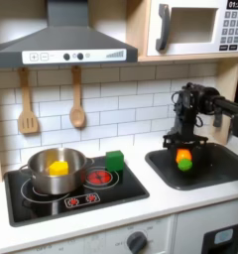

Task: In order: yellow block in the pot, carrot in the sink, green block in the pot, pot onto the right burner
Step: 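Put the carrot in the sink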

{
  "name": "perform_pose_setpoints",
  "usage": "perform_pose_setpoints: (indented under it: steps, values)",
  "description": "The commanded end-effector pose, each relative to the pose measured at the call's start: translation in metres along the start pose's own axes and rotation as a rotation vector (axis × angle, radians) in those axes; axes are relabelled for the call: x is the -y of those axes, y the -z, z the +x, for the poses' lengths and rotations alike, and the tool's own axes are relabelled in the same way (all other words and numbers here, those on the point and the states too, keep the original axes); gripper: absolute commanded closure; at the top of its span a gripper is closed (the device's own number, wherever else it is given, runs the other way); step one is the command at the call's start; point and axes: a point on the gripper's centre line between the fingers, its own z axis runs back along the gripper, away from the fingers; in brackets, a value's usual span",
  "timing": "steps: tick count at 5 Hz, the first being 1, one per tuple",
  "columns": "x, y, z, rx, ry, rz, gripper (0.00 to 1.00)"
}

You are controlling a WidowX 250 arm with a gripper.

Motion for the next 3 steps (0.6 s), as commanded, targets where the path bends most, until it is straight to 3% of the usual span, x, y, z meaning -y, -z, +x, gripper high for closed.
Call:
perform_pose_setpoints:
  steps: [1,3]
  values:
    - [0.023,0.010,0.012,0.010,0.033,0.014,1.00]
    - [0.021,0.024,0.018,-0.013,0.021,0.019,1.00]
